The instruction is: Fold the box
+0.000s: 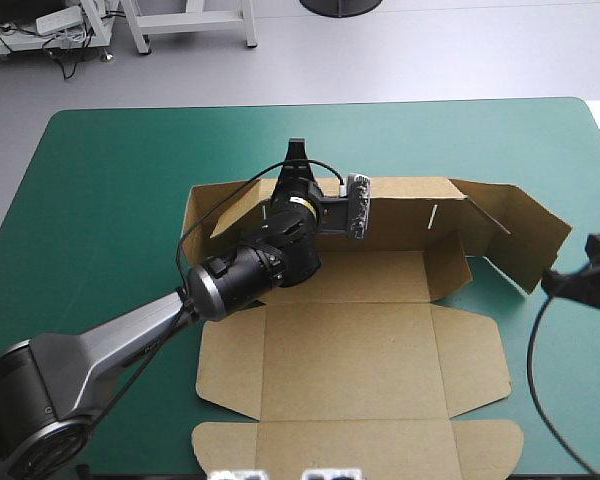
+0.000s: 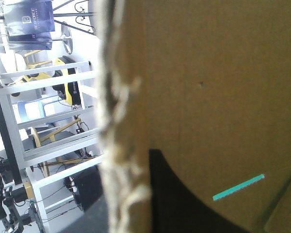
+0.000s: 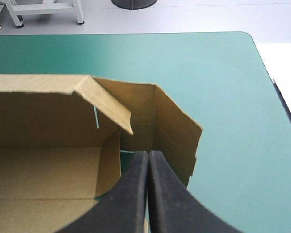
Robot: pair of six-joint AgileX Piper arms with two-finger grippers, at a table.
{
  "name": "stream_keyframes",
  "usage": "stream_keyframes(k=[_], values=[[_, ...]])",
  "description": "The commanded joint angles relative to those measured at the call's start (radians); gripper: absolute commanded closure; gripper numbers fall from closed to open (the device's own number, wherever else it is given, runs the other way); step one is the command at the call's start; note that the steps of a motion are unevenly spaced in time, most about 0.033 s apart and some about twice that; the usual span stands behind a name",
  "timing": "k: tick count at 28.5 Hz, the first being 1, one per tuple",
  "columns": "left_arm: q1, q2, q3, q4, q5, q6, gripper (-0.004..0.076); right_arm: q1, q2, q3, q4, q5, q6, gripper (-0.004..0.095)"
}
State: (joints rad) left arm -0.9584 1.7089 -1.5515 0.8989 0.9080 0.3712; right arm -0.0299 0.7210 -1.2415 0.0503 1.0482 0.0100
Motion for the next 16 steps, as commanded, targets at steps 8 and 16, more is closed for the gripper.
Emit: stream_keyframes(k=[8, 16], values=[[-0.009, -0.056, -0.026, 0.054, -0.026, -0.072, 0.0734, -0.001, 0.577, -0.532, 0.086, 0.062, -0.089, 0.0925], [-0.009, -0.056, -0.026, 0.054, -0.03, -0.212, 0.0734, -0.025, 0.878, -0.877, 0.161, 0.195, -0.098, 0.0925]])
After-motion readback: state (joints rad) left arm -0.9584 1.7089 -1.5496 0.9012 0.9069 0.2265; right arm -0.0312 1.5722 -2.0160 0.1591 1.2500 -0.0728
